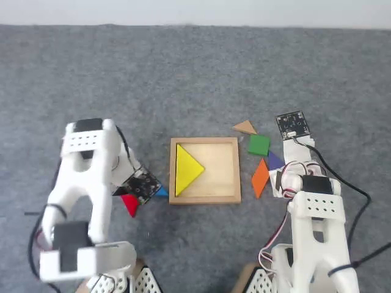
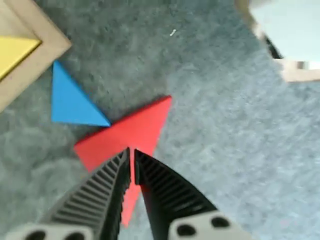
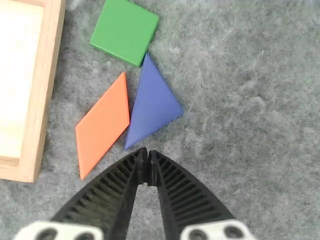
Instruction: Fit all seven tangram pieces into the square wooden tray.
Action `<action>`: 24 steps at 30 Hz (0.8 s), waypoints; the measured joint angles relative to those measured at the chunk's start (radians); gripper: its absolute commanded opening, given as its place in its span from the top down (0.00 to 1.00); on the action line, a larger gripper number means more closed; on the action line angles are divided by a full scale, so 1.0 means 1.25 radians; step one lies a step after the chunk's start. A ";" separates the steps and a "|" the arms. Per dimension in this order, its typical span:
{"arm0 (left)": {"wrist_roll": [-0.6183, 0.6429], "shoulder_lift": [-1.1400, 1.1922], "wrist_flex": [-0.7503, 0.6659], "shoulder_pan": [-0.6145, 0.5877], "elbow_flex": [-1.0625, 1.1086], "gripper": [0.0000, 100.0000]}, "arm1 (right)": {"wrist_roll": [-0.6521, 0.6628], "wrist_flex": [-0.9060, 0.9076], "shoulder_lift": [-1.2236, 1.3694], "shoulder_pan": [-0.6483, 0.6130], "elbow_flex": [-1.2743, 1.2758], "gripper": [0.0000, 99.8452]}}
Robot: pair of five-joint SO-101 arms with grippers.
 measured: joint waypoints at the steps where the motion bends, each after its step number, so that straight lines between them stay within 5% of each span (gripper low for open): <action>1: 0.002 0.027 -0.012 0.001 -0.004 0.99 | 0.000 0.000 0.000 0.000 0.000 0.98; 9: 0.060 0.253 -0.026 -0.011 -0.163 0.99 | 0.000 0.000 0.000 0.000 0.000 0.98; 18: 0.080 0.252 -0.025 -0.015 -0.233 0.99 | 0.000 0.000 0.000 0.000 0.000 0.98; 24: 0.160 0.330 -0.050 0.065 -0.260 0.99 | 0.000 0.000 0.000 0.000 0.000 0.98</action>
